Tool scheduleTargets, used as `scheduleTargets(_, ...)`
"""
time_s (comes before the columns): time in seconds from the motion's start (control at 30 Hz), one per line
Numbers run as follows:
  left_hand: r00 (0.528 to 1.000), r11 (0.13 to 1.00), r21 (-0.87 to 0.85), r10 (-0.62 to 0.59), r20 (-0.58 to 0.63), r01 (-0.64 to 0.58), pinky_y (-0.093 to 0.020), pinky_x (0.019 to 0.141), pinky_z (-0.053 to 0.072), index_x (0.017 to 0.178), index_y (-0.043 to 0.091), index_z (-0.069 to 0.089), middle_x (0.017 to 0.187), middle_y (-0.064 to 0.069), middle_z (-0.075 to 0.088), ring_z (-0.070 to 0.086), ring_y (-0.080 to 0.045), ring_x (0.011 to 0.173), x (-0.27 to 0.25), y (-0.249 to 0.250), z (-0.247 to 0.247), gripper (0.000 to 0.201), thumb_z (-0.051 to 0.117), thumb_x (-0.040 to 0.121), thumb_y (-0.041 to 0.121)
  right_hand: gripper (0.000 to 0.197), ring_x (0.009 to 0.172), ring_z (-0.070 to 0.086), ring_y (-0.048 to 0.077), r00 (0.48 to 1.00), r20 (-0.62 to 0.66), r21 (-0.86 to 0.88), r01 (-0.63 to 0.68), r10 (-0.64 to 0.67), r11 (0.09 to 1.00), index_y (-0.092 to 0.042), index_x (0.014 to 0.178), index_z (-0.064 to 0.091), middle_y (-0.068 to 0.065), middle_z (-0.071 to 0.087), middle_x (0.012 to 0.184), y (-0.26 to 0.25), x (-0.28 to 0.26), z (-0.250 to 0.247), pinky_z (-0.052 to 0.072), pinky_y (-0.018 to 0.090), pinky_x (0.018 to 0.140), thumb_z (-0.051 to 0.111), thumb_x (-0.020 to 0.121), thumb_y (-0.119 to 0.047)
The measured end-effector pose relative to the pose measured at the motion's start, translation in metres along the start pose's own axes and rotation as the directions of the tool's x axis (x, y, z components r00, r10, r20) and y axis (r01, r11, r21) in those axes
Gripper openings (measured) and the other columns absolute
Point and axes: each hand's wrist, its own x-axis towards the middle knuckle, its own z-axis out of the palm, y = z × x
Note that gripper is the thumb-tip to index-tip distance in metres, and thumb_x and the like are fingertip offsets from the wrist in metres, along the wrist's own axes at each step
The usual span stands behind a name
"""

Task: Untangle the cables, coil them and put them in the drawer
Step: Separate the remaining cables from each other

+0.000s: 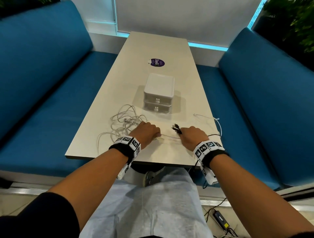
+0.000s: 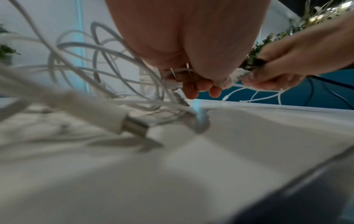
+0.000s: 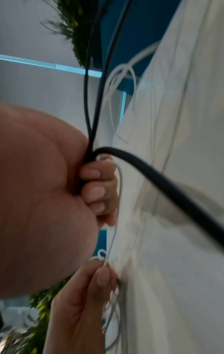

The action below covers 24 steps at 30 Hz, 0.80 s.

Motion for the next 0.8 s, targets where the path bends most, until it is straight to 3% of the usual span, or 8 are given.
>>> scheduleTargets(0.1, 1.000, 1.000, -0.006, -0.017, 0.007, 0.017, -0.039, 0.093, 0.036, 0.112, 0.020, 0.064, 0.107, -0.001, 0.069, 0.059, -0.026, 0.103, -0.004, -0.007, 0.000, 0.031, 0.037, 0.105, 0.034, 0.032, 0.087, 0.063, 0.033, 0.986, -0.020, -0.055, -0.165, 0.164, 0.985, -0.013, 0.108, 0.059, 0.011, 0.064, 0.100, 0.020, -0.006, -0.003, 0.046, 0.035, 0.068, 0.034, 0.102, -0.032)
scheduleTargets(0.27, 0.999, 0.999, -0.006, -0.036, -0.016, 0.036, -0.038, 0.092, 0.028, 0.107, 0.022, 0.062, 0.099, 0.001, 0.070, 0.061, -0.026, 0.098, 0.001, 0.010, 0.006, 0.029, 0.035, 0.105, 0.033, 0.028, 0.079, 0.057, 0.033, 0.960, -0.092, 0.182, -0.244, 0.264, 0.952, -0.012, 0.107, 0.054, 0.013, 0.063, 0.096, -0.001, 0.001, -0.005, 0.043, 0.037, 0.067, 0.034, 0.102, -0.031)
scheduleTargets(0.43, 0.996, 0.997, -0.061, -0.045, -0.081, 0.041, -0.037, 0.086, 0.026, 0.102, 0.021, 0.061, 0.090, -0.003, 0.072, 0.065, -0.028, 0.086, 0.006, 0.023, 0.001, 0.027, 0.036, 0.105, 0.031, 0.028, 0.093, 0.061, 0.038, 0.992, -0.074, 0.428, -0.060, 0.100, 0.902, -0.015, 0.109, 0.059, 0.016, 0.068, 0.099, -0.039, 0.009, -0.004, 0.052, 0.045, 0.079, 0.038, 0.101, -0.031)
scheduleTargets(0.57, 0.990, 0.985, -0.170, -0.058, -0.128, 0.036, -0.033, 0.074, 0.043, 0.103, 0.015, 0.062, 0.089, -0.002, 0.071, 0.066, -0.027, 0.081, 0.001, 0.025, -0.004, 0.014, 0.048, 0.099, 0.015, 0.028, 0.074, 0.068, 0.025, 0.999, 0.053, 0.632, -0.033, -0.001, 0.774, -0.014, 0.097, 0.060, 0.004, 0.071, 0.075, -0.049, 0.006, -0.003, 0.054, 0.036, 0.070, 0.037, 0.104, -0.029)
scheduleTargets(0.63, 0.990, 0.972, -0.232, -0.076, -0.116, 0.047, -0.039, 0.070, 0.050, 0.099, 0.012, 0.061, 0.085, -0.006, 0.070, 0.066, -0.029, 0.078, -0.003, 0.022, -0.003, 0.012, 0.050, 0.099, 0.015, 0.026, 0.075, 0.065, 0.023, 0.997, 0.073, 0.631, -0.021, -0.032, 0.775, -0.015, 0.097, 0.058, 0.002, 0.068, 0.076, -0.045, 0.007, -0.001, 0.051, 0.034, 0.071, 0.038, 0.104, -0.030)
scheduleTargets(0.73, 0.992, 0.964, -0.259, -0.079, -0.097, 0.051, -0.042, 0.070, 0.050, 0.095, 0.011, 0.061, 0.084, -0.009, 0.070, 0.065, -0.031, 0.076, -0.004, 0.019, 0.002, 0.021, 0.048, 0.102, 0.026, 0.023, 0.087, 0.063, 0.028, 0.994, 0.069, 0.494, 0.040, -0.085, 0.868, -0.016, 0.105, 0.057, 0.007, 0.068, 0.095, -0.038, 0.008, 0.006, 0.050, 0.039, 0.080, 0.040, 0.102, -0.031)
scheduleTargets(0.8, 0.995, 0.961, -0.272, -0.068, -0.076, 0.045, -0.041, 0.070, 0.051, 0.098, 0.011, 0.064, 0.084, -0.009, 0.071, 0.065, -0.031, 0.076, -0.006, 0.016, 0.006, 0.027, 0.048, 0.102, 0.031, 0.024, 0.088, 0.063, 0.033, 0.993, 0.064, 0.382, 0.068, -0.100, 0.922, -0.016, 0.109, 0.055, 0.011, 0.068, 0.099, -0.036, 0.005, 0.011, 0.052, 0.044, 0.081, 0.040, 0.100, -0.034)
